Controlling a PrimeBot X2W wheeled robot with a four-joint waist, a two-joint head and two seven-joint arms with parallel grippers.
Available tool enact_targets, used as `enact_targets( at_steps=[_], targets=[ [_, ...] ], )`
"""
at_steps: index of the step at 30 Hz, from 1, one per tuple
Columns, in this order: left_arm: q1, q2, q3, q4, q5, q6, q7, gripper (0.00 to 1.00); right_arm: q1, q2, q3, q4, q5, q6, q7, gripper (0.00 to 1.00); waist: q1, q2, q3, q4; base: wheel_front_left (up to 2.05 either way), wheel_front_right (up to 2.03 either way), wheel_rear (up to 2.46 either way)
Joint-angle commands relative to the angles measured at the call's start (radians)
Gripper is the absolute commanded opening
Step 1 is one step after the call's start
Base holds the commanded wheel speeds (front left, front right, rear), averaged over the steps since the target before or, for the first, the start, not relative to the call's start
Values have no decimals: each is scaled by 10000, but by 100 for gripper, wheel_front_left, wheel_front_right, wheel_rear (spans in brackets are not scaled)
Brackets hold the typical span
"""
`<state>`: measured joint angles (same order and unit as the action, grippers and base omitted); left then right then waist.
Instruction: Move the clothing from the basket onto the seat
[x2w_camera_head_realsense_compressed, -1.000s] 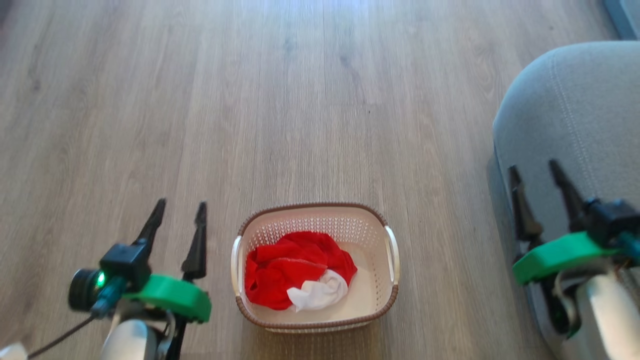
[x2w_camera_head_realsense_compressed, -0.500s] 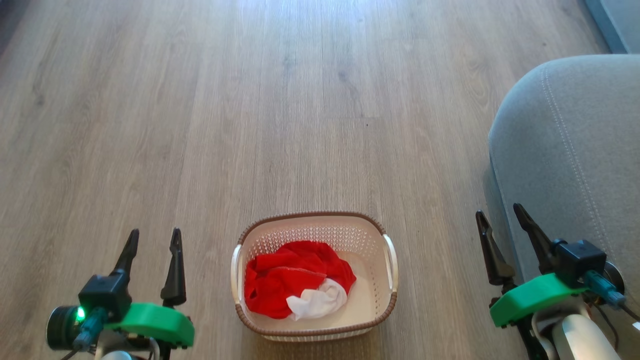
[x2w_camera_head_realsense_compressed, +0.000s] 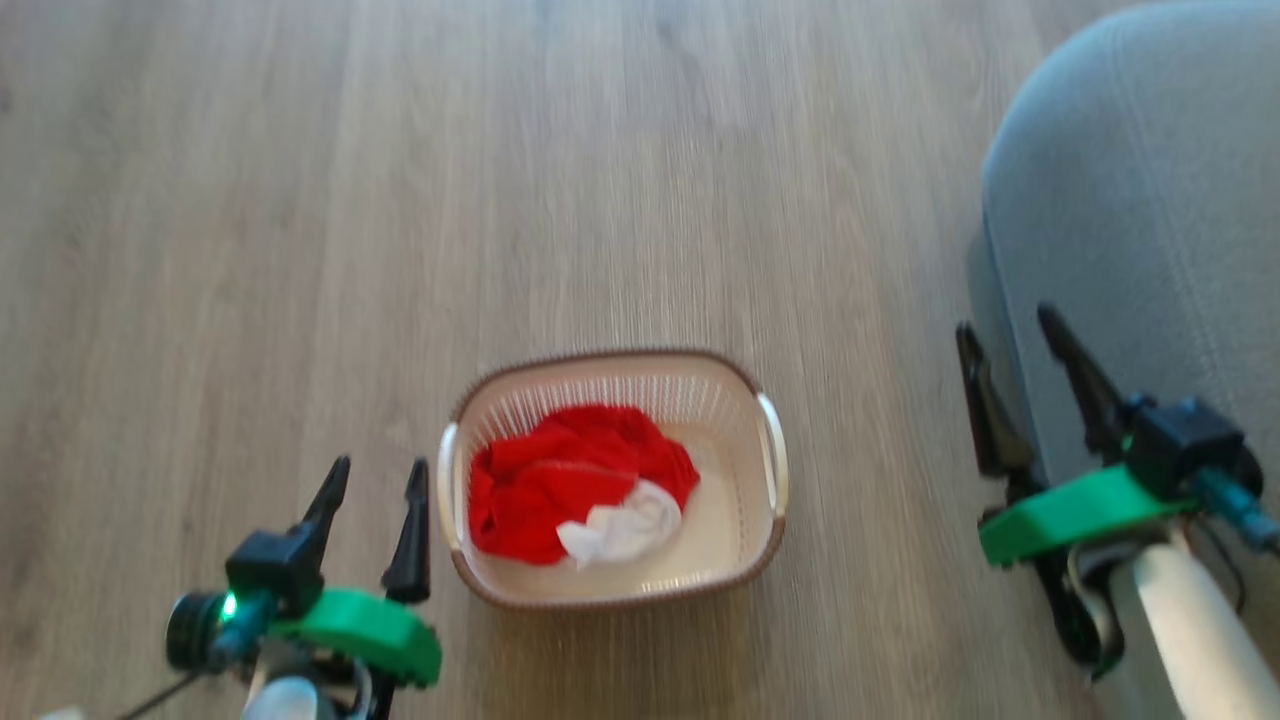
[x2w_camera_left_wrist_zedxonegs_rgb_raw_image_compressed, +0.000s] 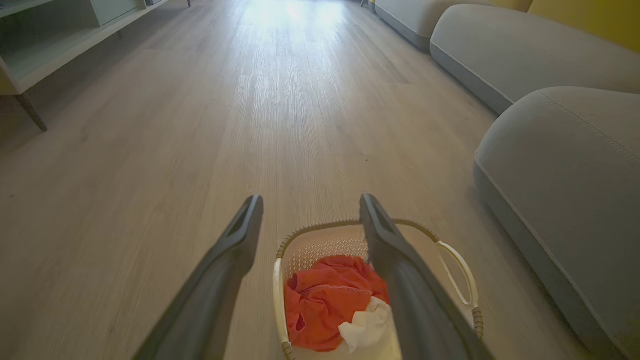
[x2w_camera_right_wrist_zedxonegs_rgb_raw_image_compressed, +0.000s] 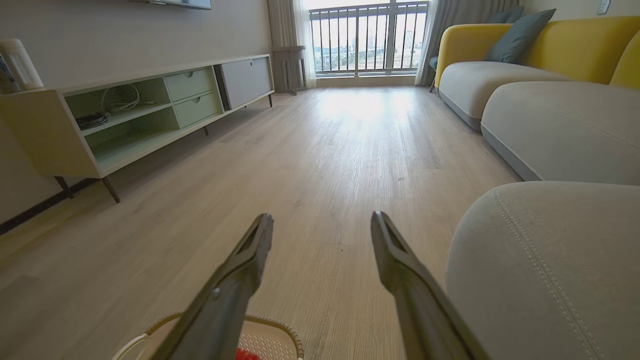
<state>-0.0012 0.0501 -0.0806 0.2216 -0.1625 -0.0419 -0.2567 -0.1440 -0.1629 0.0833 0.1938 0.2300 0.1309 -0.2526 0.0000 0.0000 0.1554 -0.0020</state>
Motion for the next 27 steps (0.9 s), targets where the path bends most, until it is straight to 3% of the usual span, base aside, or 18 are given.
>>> enact_targets(
  at_steps=[1, 14, 27],
  targets=[
    [-847, 2, 99, -7, -199, -83, -51, 100, -591, -73, 253, -491, 29, -2, -91, 100, 0, 0, 1027, -288, 0, 0, 0],
    [-3738, 2, -1205, 2594, -164, -188, -51, 100, -2531, -31, 427, -1345, 58, -2, -91, 100, 0, 0, 4400, -1104, 0, 0, 0],
    [-7502, 306, -2178, 6951, 1323, -200, 70, 100, -3359, 204, 568, -1529, 171, -2, -91, 100, 0, 0, 6667, -1888, 0, 0, 0]
  ],
)
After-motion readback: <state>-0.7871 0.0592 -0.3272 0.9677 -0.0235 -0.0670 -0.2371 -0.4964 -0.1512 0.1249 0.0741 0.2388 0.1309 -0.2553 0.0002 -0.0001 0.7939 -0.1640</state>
